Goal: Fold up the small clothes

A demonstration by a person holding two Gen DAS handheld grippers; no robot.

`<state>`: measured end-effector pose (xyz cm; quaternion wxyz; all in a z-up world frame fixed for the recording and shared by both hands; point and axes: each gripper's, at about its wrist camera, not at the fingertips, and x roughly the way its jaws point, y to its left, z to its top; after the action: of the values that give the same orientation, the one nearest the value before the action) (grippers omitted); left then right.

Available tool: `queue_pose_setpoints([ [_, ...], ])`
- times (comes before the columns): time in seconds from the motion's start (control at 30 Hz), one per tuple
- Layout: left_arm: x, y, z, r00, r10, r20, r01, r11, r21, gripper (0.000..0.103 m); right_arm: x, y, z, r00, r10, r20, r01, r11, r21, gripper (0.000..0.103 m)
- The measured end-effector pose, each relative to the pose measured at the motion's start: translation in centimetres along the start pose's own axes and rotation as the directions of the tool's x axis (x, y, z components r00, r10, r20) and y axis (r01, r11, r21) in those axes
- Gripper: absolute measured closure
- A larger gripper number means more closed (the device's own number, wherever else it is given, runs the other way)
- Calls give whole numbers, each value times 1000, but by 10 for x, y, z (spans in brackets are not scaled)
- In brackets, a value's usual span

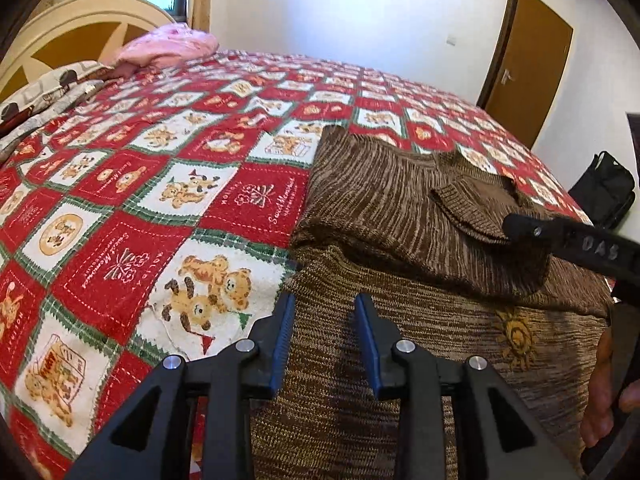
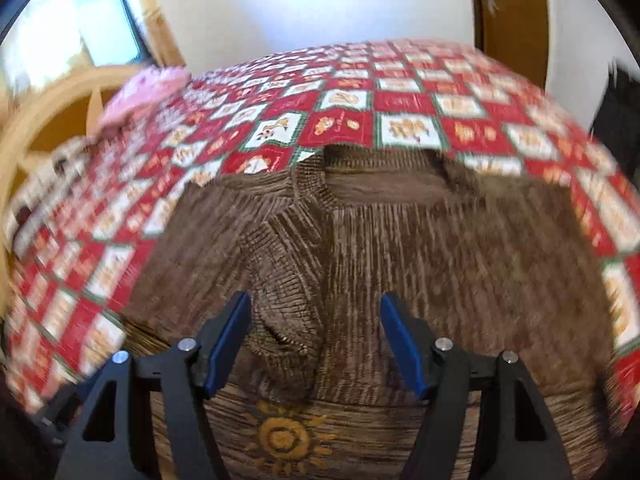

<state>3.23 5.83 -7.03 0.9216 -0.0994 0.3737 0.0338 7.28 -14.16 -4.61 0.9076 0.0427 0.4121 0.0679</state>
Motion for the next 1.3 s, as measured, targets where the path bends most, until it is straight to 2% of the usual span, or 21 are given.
queue_pose_setpoints([
  [0.07, 1, -6, -3, 1000, 17, 22, -17, 999, 30, 65, 4, 5, 1, 999, -40, 4, 41, 997, -70, 30],
  [0.1, 1, -7, -3, 999, 21, 27, -22, 999, 40, 59, 9, 7, 2, 999, -48, -9, 47, 994, -94, 30],
  [0.2, 3, -12, -4, 999, 24, 34, -26, 997, 68, 51, 26, 9, 3, 997, -34, -67, 24, 989, -146, 30],
  [0.27, 4, -12, -6, 999, 32, 42, -36, 997, 74, 51, 34, 15, 1, 996, -39, -77, 22, 979, -202, 30],
  [0.37, 5, -8, -6, 998, 33, 45, -35, 998, 58, 50, 39, 15, 5, 996, -49, -70, 32, 972, -234, 50],
  [0.43, 6, -5, -6, 999, 34, 42, -36, 999, 40, 47, 37, 1, 11, 997, -20, -80, 8, 989, -150, 66],
  [0.47, 7, -3, -6, 999, 28, 38, -29, 999, 28, 47, 36, -12, 15, 997, -6, -76, 0, 997, -79, 68],
  [0.53, 7, -2, -6, 999, 21, 36, -22, 1000, 21, 46, 33, -45, 20, 999, -20, -50, 24, 997, 79, 66],
  [0.57, 7, -3, -6, 999, 24, 37, -25, 999, 25, 46, 30, -64, 20, 998, -55, -38, 60, 983, 171, 61],
  [0.6, 8, -4, -6, 999, 29, 37, -30, 999, 30, 45, 25, -84, 16, 996, -87, -30, 91, 961, 263, 60],
  [0.67, 8, -6, -6, 999, 35, 37, -37, 999, 39, 45, 13, -106, 9, 993, -115, -21, 115, 933, 340, 60],
  [0.8, 8, -6, -6, 999, 34, 35, -35, 999, 40, 44, -13, -110, -5, 993, -122, -1, 116, 945, 306, 60],
  [0.9, 8, -6, -6, 999, 32, 34, -33, 999, 40, 43, -37, -133, -20, 991, -133, 4, 123, 931, 344, 58],
  [1.1, 9, -8, -6, 999, 39, 35, -40, 998, 48, 43, -66, -192, -13, 962, -271, -27, 261, 890, 375, 52],
  [1.17, 9, -9, -6, 999, 42, 35, -44, 998, 51, 42, -69, -202, -5, 953, -302, -36, 296, 890, 348, 50],
  [1.3, 9, -11, -7, 998, 53, 33, -55, 996, 64, 41, -42, -186, 8, 952, -291, -100, 305, 932, 196, 52],
])
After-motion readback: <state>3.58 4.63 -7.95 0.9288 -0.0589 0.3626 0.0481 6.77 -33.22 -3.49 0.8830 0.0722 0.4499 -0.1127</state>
